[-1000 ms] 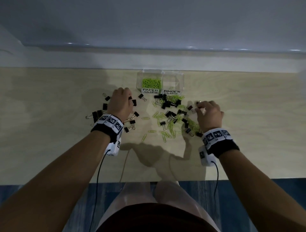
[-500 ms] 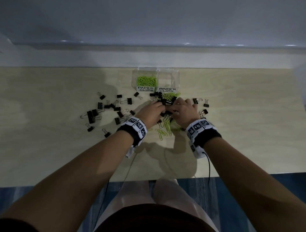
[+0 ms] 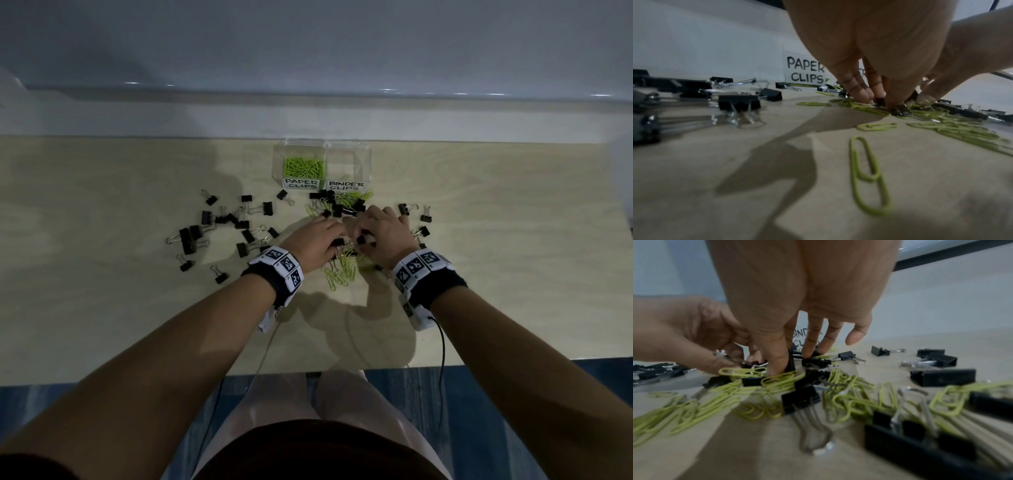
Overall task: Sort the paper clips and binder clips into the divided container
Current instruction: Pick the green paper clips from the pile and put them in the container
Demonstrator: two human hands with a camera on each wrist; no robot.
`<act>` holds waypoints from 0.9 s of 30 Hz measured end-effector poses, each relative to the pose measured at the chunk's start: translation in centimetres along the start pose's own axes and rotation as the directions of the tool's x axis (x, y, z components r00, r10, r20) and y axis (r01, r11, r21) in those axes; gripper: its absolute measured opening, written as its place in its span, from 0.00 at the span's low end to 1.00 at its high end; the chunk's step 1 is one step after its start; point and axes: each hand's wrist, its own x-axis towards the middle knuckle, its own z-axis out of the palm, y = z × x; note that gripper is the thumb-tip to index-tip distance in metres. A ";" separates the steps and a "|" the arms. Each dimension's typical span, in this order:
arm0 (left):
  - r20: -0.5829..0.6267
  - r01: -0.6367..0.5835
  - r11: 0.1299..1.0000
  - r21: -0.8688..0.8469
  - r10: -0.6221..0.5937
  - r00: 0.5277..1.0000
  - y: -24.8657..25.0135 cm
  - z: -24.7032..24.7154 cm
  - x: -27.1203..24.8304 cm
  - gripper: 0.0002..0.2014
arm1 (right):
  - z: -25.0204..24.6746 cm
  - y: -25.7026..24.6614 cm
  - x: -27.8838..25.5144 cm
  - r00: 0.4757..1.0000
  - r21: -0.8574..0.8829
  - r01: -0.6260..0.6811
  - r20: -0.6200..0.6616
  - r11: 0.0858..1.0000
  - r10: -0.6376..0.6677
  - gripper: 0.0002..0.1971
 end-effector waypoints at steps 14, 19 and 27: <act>-0.367 0.452 0.880 -0.142 -0.471 0.802 -5.4 -3.6 -4.1 0.16 | -1.2 5.6 -1.0 0.820 0.466 -0.319 -0.301 0.825 0.487 0.06; -0.166 0.199 0.980 -0.022 -0.200 0.966 -1.9 -3.0 -3.2 0.17 | -1.0 5.1 -0.5 0.895 0.171 -0.230 -0.350 0.958 0.277 0.10; 0.175 0.014 0.998 0.061 -0.024 0.984 0.2 -0.1 -1.8 0.18 | 0.0 2.3 0.5 0.997 -0.089 -0.045 -0.061 0.995 0.040 0.21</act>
